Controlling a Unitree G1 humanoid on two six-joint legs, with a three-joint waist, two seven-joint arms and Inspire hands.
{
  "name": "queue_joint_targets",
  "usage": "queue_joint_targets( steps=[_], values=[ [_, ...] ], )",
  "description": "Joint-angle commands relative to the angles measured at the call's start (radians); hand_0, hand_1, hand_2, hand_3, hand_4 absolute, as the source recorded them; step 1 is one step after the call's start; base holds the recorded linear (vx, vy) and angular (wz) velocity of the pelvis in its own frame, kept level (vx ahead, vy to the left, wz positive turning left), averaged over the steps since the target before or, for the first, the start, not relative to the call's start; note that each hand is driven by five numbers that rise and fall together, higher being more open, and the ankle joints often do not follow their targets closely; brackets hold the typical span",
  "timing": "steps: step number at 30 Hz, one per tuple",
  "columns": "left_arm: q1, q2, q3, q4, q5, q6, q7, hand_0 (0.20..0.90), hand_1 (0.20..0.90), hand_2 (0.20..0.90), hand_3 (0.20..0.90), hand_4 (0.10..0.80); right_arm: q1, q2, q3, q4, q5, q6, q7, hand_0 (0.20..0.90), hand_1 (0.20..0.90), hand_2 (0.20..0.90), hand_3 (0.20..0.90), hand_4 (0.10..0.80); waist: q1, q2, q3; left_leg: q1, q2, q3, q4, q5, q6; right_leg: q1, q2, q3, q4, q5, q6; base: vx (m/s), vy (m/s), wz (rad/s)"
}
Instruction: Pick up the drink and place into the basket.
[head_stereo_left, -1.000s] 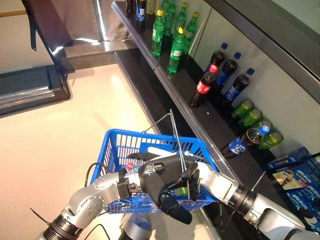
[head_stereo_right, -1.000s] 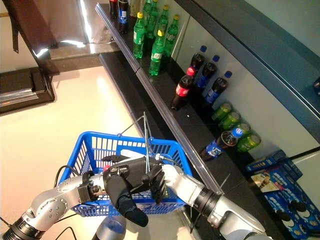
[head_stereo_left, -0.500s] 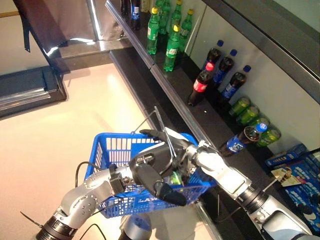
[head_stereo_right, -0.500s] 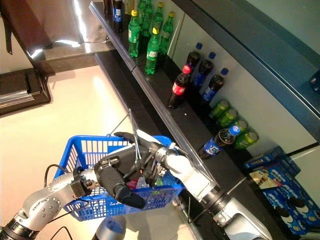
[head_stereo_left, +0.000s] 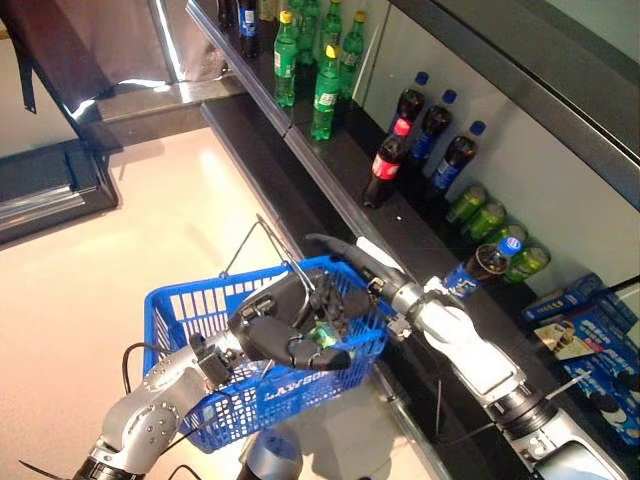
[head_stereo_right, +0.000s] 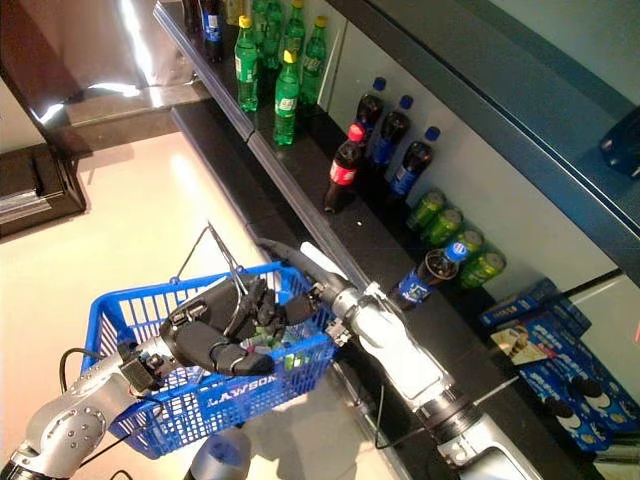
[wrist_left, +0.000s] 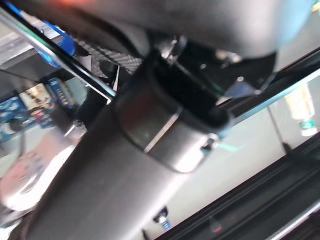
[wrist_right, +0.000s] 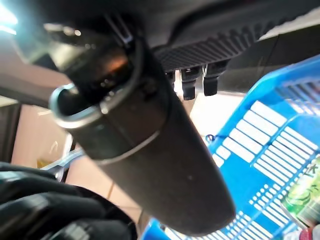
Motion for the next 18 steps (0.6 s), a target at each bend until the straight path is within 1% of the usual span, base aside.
queue_joint_targets(
  steps=[1,8,13,18],
  values=[
    [-0.138,-0.173,0.080,-0.155,-0.109,-0.317,-0.054,0.300,0.300,0.300,0.200,0.100,0.006,-0.020,-0.058,-0.070,0.039,-0.129,-0.082,0.900,0.900,0.900,0.900,0.800,-0.028,0.070,-0.229,0.026,0.001,-0.018,-0.051,0.016,0.032,0.013,0.019,0.034,0.071,-0.022,-0.019,-0.026,-0.002,-0.21],
    [-0.126,-0.192,0.110,-0.096,-0.055,-0.365,0.059,0.300,0.300,0.300,0.200,0.100,0.066,0.008,-0.122,-0.096,0.077,-0.193,-0.148,0.900,0.900,0.900,0.900,0.800,-0.065,0.084,-0.235,0.040,0.007,0.017,-0.051,0.005,0.039,0.006,0.011,0.051,0.078,-0.024,-0.011,-0.015,0.009,-0.20],
    [-0.106,-0.211,0.146,-0.016,0.001,-0.423,0.176,0.300,0.300,0.300,0.200,0.100,0.150,0.029,-0.178,-0.118,0.114,-0.263,-0.182,0.900,0.900,0.900,0.900,0.800,-0.115,0.104,-0.241,0.059,0.017,0.068,-0.051,-0.006,0.046,-0.005,-0.004,0.072,0.087,-0.025,-0.001,-0.022,0.022,-0.19],
    [-0.086,-0.224,0.192,0.058,0.050,-0.481,0.264,0.300,0.300,0.300,0.200,0.100,0.210,0.046,-0.220,-0.117,0.121,-0.295,-0.195,0.900,0.900,0.900,0.900,0.800,-0.168,0.116,-0.245,0.079,0.030,0.125,-0.051,-0.016,0.048,-0.014,-0.014,0.104,0.083,-0.018,0.006,-0.014,0.005,-0.25]
  ],
)
